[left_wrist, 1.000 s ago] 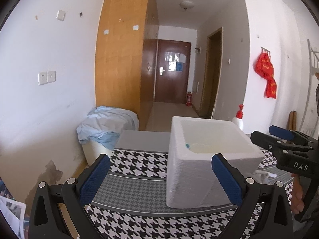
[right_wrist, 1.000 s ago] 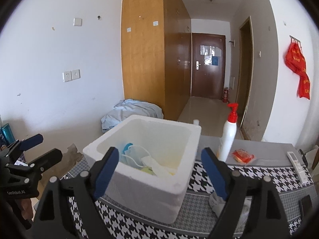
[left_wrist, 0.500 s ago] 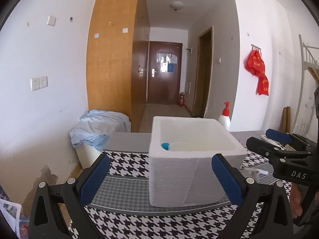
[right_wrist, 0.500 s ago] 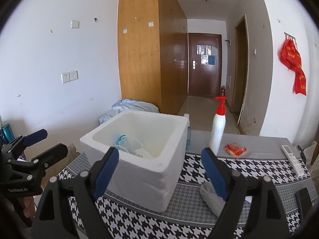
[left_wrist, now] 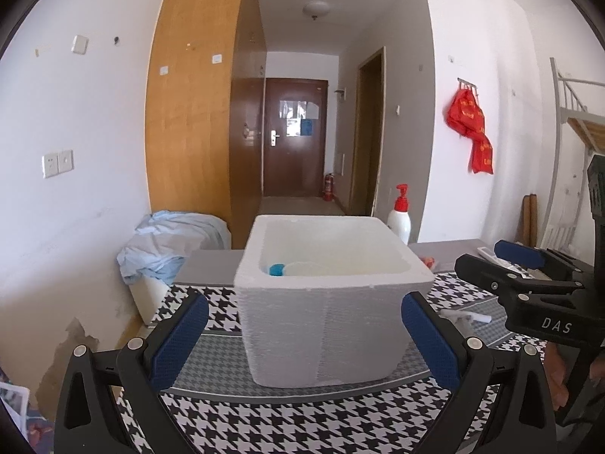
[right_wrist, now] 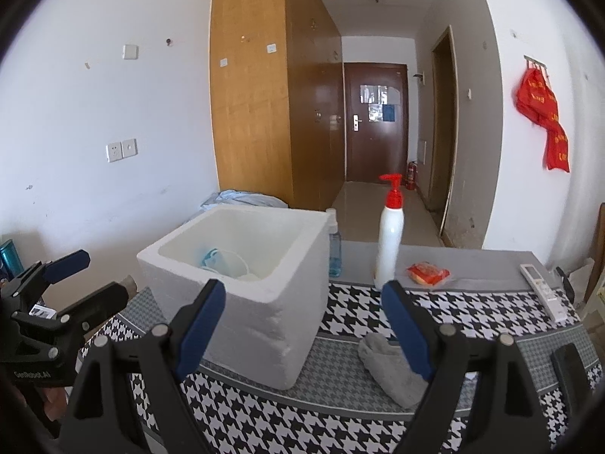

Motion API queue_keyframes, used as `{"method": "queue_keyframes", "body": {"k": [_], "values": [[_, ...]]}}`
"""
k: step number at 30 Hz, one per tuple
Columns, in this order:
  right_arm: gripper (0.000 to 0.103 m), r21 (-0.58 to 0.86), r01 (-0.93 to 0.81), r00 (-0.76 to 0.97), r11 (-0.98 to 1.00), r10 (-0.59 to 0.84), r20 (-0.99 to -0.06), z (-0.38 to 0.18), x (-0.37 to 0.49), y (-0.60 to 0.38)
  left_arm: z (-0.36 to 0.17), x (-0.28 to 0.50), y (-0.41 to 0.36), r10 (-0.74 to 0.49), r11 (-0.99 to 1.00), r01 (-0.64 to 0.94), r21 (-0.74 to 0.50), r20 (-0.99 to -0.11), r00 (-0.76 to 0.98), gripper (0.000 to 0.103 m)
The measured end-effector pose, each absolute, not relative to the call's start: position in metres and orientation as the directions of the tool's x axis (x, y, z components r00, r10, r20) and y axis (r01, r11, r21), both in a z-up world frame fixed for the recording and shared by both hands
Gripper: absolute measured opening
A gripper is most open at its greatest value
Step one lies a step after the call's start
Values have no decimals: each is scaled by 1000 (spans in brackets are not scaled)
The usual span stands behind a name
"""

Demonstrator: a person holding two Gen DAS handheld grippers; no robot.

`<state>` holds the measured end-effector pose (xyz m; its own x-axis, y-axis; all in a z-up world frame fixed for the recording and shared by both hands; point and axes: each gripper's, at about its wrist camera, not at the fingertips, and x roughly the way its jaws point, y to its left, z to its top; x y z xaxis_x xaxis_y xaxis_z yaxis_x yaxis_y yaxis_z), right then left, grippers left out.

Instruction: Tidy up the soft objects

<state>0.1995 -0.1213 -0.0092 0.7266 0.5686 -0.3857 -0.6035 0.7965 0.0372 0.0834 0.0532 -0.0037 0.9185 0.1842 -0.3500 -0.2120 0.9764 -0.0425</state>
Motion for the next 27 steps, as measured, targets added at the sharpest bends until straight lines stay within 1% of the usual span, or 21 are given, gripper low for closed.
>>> {"method": "queue_keyframes", "body": {"k": [10, 21, 27], "values": [[88, 35, -581, 740, 813, 546, -393, -14, 199, -146, -10, 99, 31, 139, 983, -172, -56, -373, 917, 102], [88, 30, -550, 760, 834, 515, -396, -18, 203, -176, -13, 116, 2, 76, 993, -105, -58, -375, 924, 102], [88, 28, -531, 772, 847, 497, -396, -17, 211, -192, -17, 126, -11, 46, 993, -84, -81, -393, 919, 102]]}}
